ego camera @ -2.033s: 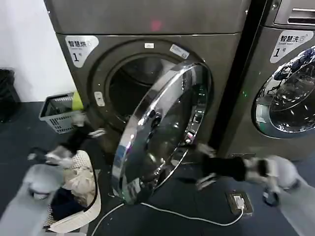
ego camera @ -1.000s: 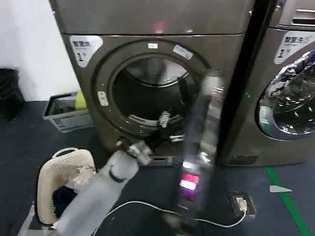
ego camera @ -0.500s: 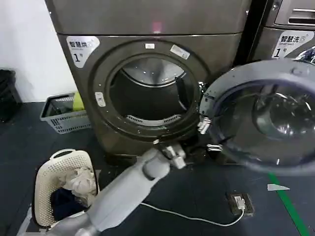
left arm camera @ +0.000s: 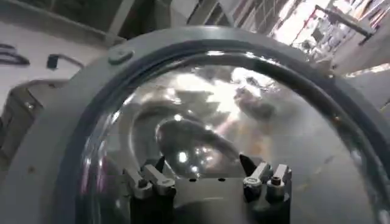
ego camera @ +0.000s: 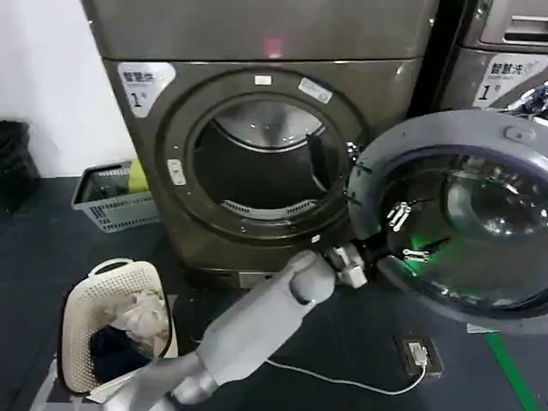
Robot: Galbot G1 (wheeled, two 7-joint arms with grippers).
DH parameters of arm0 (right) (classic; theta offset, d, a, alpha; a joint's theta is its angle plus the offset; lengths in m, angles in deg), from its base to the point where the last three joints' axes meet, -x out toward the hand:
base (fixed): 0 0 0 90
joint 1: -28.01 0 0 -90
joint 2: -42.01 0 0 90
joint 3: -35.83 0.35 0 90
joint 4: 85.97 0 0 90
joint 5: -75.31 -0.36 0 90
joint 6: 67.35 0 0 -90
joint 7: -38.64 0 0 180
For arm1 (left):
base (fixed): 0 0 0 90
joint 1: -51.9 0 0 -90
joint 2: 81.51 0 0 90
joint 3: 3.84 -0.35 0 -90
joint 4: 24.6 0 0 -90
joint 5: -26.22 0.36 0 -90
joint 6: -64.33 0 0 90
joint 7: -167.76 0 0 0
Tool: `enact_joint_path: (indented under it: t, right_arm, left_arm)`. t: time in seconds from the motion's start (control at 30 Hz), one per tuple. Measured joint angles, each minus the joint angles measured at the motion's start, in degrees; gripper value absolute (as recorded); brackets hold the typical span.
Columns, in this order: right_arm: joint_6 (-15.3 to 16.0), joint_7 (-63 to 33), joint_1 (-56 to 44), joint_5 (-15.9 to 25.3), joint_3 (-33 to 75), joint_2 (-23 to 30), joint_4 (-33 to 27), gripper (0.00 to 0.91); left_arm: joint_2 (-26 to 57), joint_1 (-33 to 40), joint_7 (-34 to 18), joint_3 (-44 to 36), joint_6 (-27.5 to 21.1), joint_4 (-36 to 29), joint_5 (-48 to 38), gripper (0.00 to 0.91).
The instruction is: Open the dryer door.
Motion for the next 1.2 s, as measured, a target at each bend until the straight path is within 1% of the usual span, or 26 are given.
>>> enact_joint_path:
  t: [0.13, 0.3, 0.4, 0.57, 0.63, 0.7, 0.77, 0.87, 1.1, 1.2]
  right_arm:
    - [0.16, 0.14, 0.06, -0.07, -0.03, 0.04, 0.33, 0.907]
    - [0.19, 0.42, 0.57, -0.02, -0.69, 0.18, 0.4, 0.907]
    - [0.19, 0.69, 0.77, 0.08, -0.95, 0.19, 0.48, 0.907]
    - [0.22, 1.19, 0.69, 0.07, -1.31, 0.0, 0.85, 0.907]
    - [0.55, 1.37, 0.57, -0.56, -1.41, -0.26, 0.83, 0.907]
    - [2.21, 1.82, 0.21, -3.38, -1.86, -0.45, 0.91, 0.907]
    - [2.75, 2.05, -0.08, -5.03, -1.87, -0.67, 0.87, 0.907]
    - [2.61, 2.29, -0.28, -5.3, -1.83, -1.04, 0.38, 0.907]
    - [1.94, 2.78, 0.05, -5.53, -2.82, -1.58, -0.8, 0.907]
    - [1.86, 3.02, 0.69, -5.99, -3.57, -1.56, -1.11, 0.907]
  left_arm:
    - [-0.18, -0.79, 0.0, -0.02, -0.05, -0.25, 0.42, 0.907]
    - [1.36, -1.96, 0.13, 0.04, -0.79, -2.26, 0.64, 0.907]
    - [3.03, -3.16, 0.25, 0.53, -1.18, -4.45, 1.1, 0.907]
    - [7.72, -4.92, 0.34, 2.54, -0.16, -8.57, 5.18, 0.907]
    - [10.27, -5.51, 0.54, 3.52, -0.05, -10.54, 5.43, 0.907]
    - [12.95, -5.94, 1.17, 4.46, 0.64, -12.19, 6.07, 0.907]
    - [16.03, -6.42, 1.69, 5.61, 1.97, -13.8, 8.22, 0.907]
    - [20.81, -7.26, 2.5, 7.65, 4.7, -15.31, 12.63, 0.907]
    - [32.2, -8.67, 2.91, 14.12, 13.82, -16.87, 26.42, 0.907]
    - [36.99, -9.22, 2.73, 16.76, 18.89, -17.44, 33.27, 0.907]
